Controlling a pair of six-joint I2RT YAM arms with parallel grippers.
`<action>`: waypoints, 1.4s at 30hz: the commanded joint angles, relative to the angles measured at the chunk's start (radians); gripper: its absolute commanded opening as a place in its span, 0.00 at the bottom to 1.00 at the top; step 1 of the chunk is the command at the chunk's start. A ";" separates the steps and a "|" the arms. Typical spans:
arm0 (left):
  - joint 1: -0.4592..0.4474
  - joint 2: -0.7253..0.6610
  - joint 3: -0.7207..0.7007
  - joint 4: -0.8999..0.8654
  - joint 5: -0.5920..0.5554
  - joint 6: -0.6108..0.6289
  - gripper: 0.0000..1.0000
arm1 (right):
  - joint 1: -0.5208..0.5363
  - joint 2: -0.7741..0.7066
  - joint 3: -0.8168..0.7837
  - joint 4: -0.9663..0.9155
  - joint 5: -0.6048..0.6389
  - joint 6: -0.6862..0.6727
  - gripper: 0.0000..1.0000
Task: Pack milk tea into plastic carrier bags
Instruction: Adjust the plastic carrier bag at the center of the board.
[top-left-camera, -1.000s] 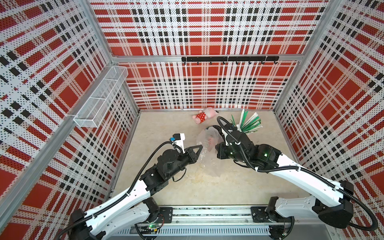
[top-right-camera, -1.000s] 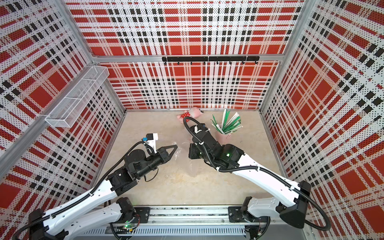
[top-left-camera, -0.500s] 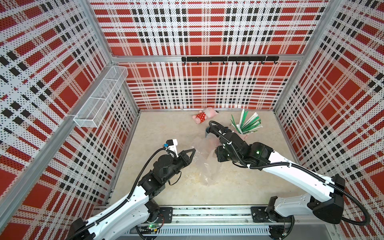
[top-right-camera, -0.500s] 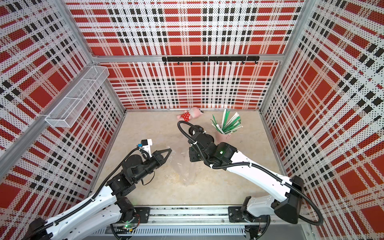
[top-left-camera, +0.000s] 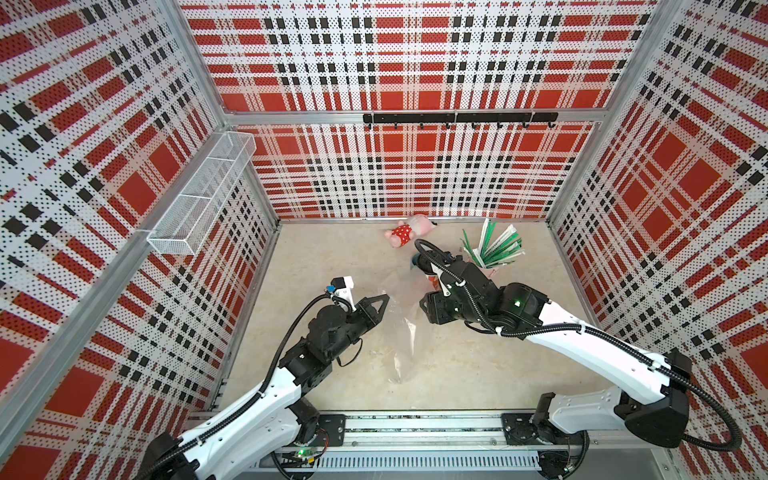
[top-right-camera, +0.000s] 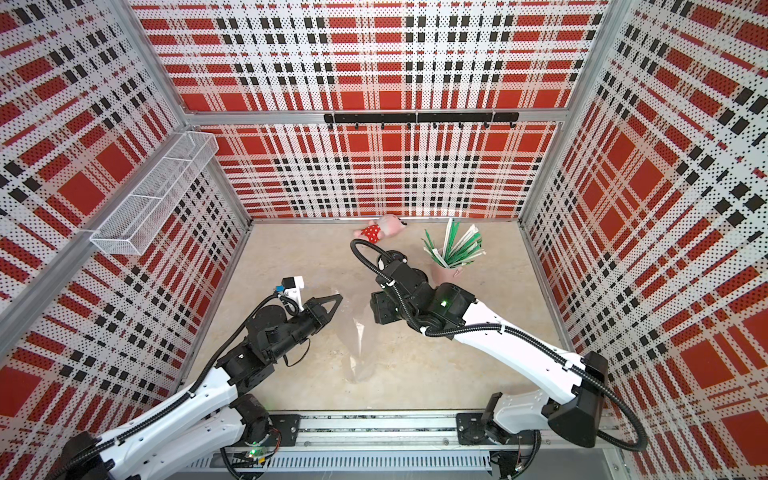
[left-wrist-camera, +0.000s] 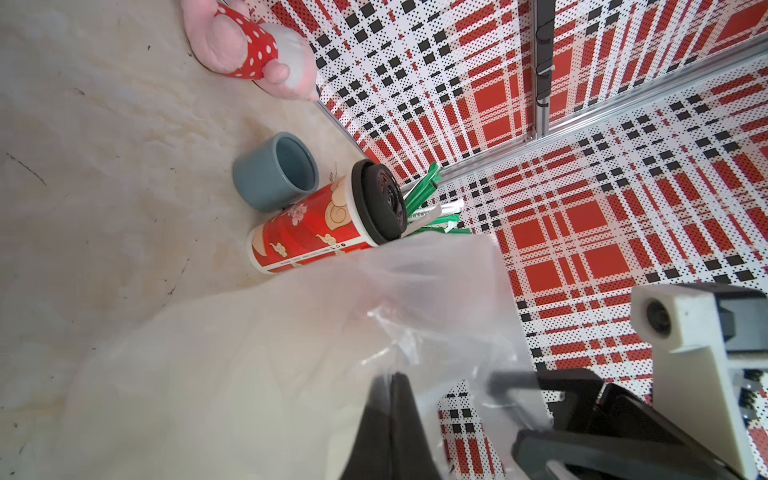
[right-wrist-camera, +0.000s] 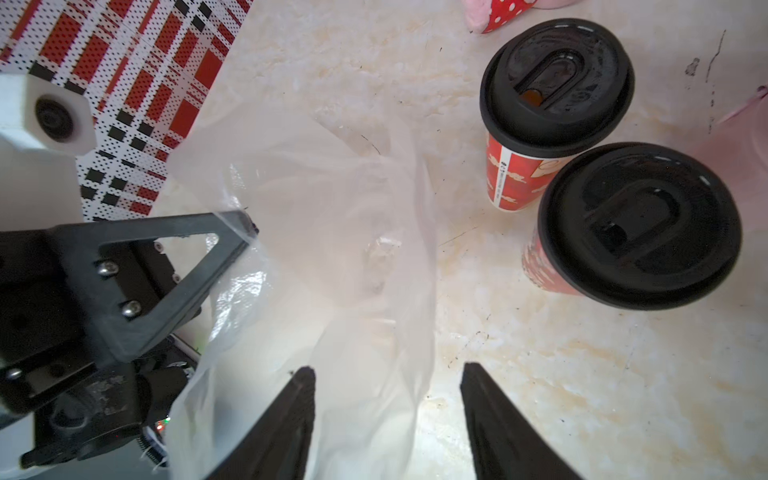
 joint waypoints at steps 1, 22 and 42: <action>0.007 0.008 0.003 0.030 0.026 -0.005 0.00 | -0.016 -0.053 0.044 0.013 -0.027 -0.040 0.69; 0.046 -0.055 -0.070 0.102 0.059 -0.042 0.00 | -0.017 0.075 0.019 0.210 -0.265 -0.056 0.63; 0.075 -0.093 0.168 -0.275 0.025 0.141 0.86 | -0.001 0.032 -0.021 0.284 -0.131 0.007 0.00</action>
